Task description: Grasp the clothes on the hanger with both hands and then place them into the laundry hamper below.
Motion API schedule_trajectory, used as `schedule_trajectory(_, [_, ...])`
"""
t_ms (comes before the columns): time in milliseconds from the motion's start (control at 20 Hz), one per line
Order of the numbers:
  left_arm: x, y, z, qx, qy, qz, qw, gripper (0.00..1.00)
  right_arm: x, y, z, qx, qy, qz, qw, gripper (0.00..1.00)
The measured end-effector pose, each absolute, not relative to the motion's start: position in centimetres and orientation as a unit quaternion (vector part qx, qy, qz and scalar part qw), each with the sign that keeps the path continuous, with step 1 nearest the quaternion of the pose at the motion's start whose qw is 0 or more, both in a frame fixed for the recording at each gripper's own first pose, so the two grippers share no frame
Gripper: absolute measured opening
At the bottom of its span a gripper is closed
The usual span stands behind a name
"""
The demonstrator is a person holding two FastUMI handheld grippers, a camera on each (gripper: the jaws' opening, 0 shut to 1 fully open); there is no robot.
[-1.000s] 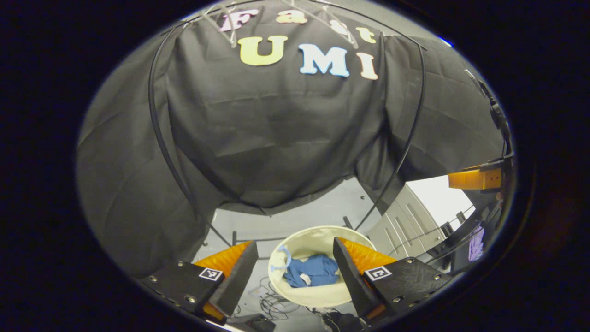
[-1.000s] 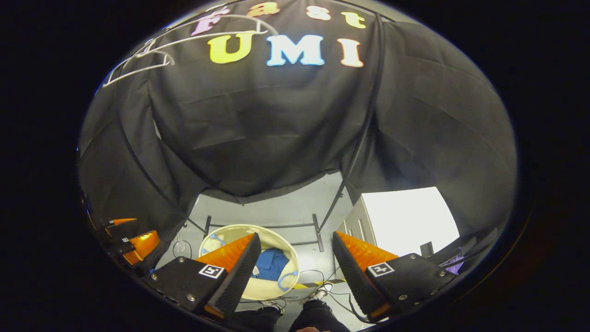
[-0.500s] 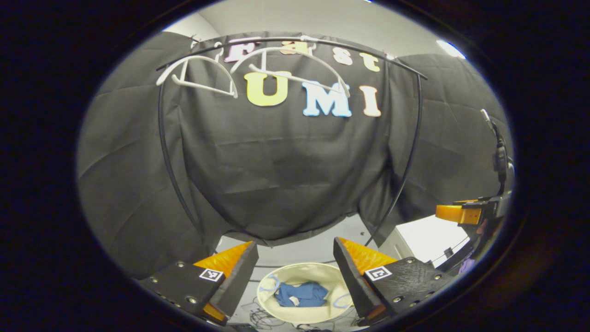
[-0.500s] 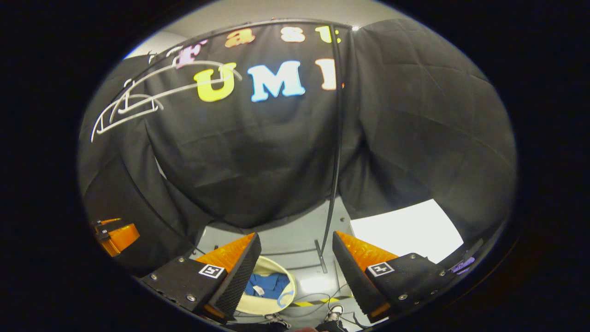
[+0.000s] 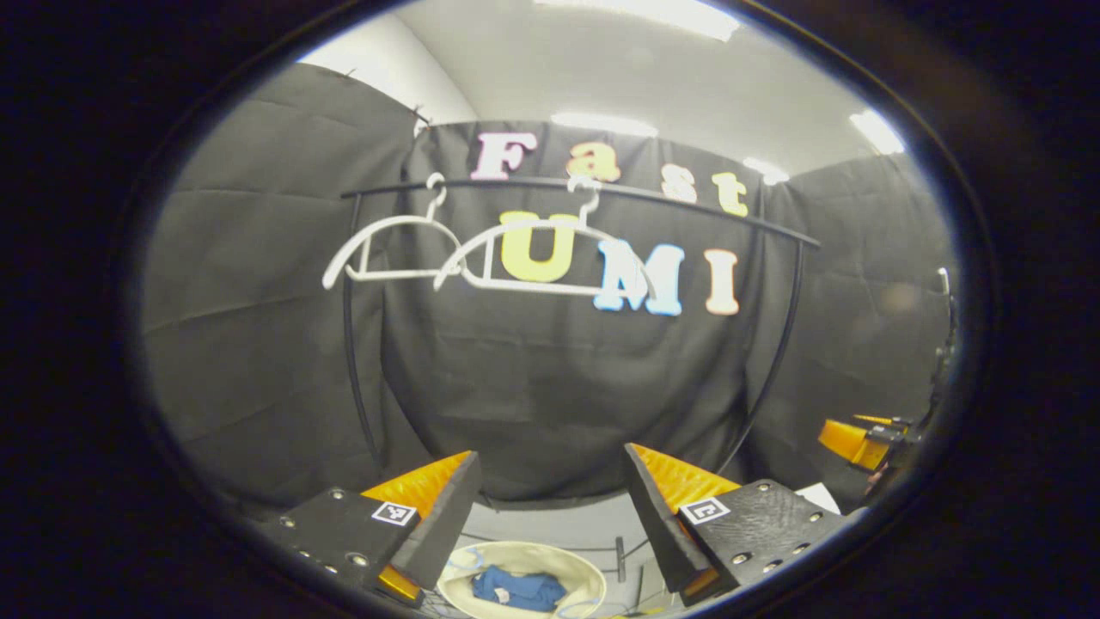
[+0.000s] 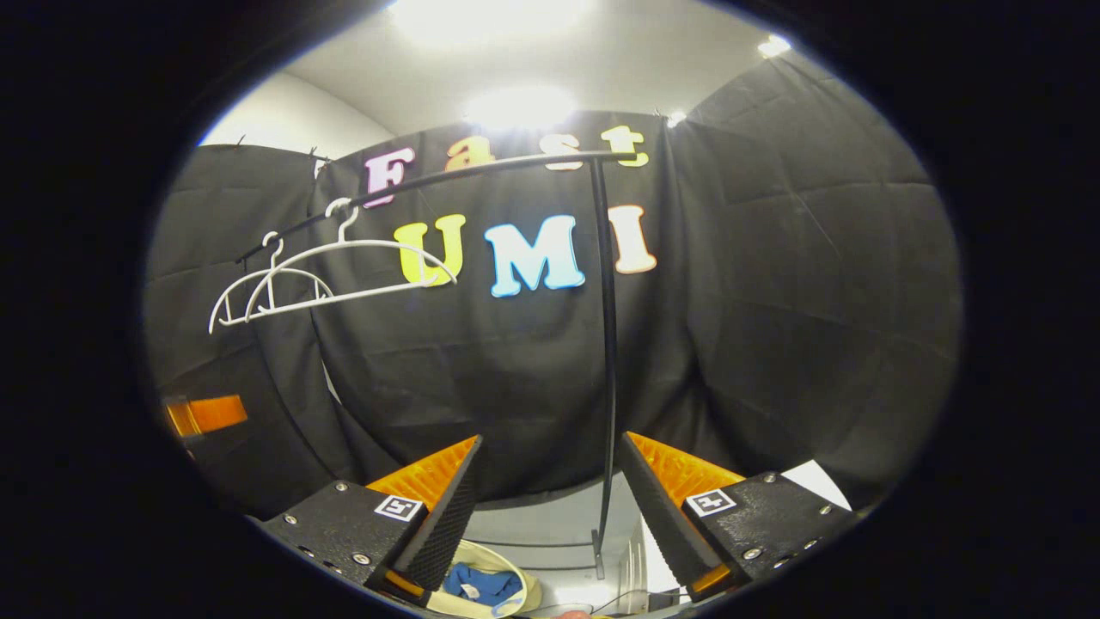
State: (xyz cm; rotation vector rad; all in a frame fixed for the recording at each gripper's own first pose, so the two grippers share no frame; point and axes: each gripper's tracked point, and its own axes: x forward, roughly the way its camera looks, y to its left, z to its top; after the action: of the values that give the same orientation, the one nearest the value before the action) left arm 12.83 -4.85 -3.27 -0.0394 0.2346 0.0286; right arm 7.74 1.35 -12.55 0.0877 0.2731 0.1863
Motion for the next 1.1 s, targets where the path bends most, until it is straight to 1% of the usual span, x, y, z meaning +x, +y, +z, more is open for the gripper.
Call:
schedule_trajectory(50, [12.7, -4.8, -1.3, -0.019, 0.097, 0.022, 0.995, 0.93, 8.2, 0.8, -12.0, 0.04, 0.123, 0.096, 0.987, 0.95])
schedule_trajectory(100, [12.2, -4.4, 0.4, -0.017, 0.079, 0.031, 0.996, 0.93, 8.6, 0.3, -10.8, 0.036, 0.11, 0.096, 0.989, 0.92])
schedule_trajectory(200, [11.9, -3.4, 3.9, -0.01, 0.048, 0.047, 0.998, 0.93, 9.3, -0.4, -8.4, 0.03, 0.083, 0.091, 0.992, 0.92])
schedule_trajectory(250, [11.7, -3.3, 5.2, -0.01, 0.035, 0.046, 0.998, 0.93, 9.6, -0.8, -7.0, 0.028, 0.068, 0.083, 0.994, 0.92])
schedule_trajectory(300, [11.7, -3.0, 6.5, -0.012, 0.022, 0.046, 0.999, 0.94, 9.8, -1.1, -5.7, 0.029, 0.053, 0.073, 0.996, 0.95])
schedule_trajectory(450, [10.9, -1.6, 10.3, -0.017, -0.027, 0.044, 0.999, 0.94, 9.7, -1.0, -1.9, 0.034, 0.008, 0.054, 0.998, 0.95])
schedule_trajectory(500, [10.9, -0.7, 11.2, -0.017, -0.04, 0.046, 0.998, 0.94, 9.8, -1.1, -1.1, 0.034, -0.001, 0.048, 0.998, 0.92])
schedule_trajectory(650, [9.6, 2.0, 10.9, -0.017, -0.036, 0.043, 0.998, 0.94, 9.5, -1.2, 0.2, 0.026, -0.016, 0.026, 0.999, 0.92])
schedule_trajectory(700, [9.3, 3.3, 11.1, -0.016, -0.04, 0.049, 0.998, 0.94, 9.3, -1.1, 0.2, 0.025, -0.016, 0.017, 0.999, 0.95])
schedule_trajectory(750, [8.7, 4.3, 11.1, -0.016, -0.045, 0.051, 0.998, 0.94, 9.1, -0.8, -0.1, 0.025, -0.011, 0.013, 1.0, 0.95])
schedule_trajectory(800, [8.5, 5.0, 11.2, -0.014, -0.051, 0.05, 0.997, 0.94, 8.8, -0.5, -0.4, 0.024, -0.007, 0.006, 1.0, 0.92])
schedule_trajectory(850, [8.0, 5.8, 11.1, -0.01, -0.057, 0.048, 0.997, 0.94, 8.6, -0.3, -0.7, 0.025, -0.003, 0.0, 1.0, 0.95])
schedule_trajectory(900, [7.9, 6.5, 11.1, -0.005, -0.065, 0.043, 0.997, 0.94, 8.4, 0.0, -0.9, 0.026, -0.004, -0.005, 1.0, 0.92])
schedule_trajectory(950, [7.9, 7.1, 11.0, 0.002, -0.069, 0.036, 0.997, 0.94, 8.2, 0.3, -1.1, 0.026, -0.001, -0.009, 1.0, 0.95])
schedule_trajectory(1000, [8.0, 7.6, 11.0, 0.008, -0.072, 0.032, 0.997, 0.93, 8.0, 0.8, -1.2, 0.026, 0.002, -0.009, 1.0, 0.92])
schedule_trajectory(1050, [7.8, 8.0, 11.1, 0.012, -0.073, 0.027, 0.997, 0.93, 7.7, 1.1, -1.3, 0.024, 0.003, -0.011, 1.0, 0.95])
schedule_trajectory(1100, [7.9, 8.2, 11.0, 0.013, -0.076, 0.021, 0.997, 0.93, 7.5, 1.2, -1.0, 0.021, -0.003, -0.017, 1.0, 0.95])
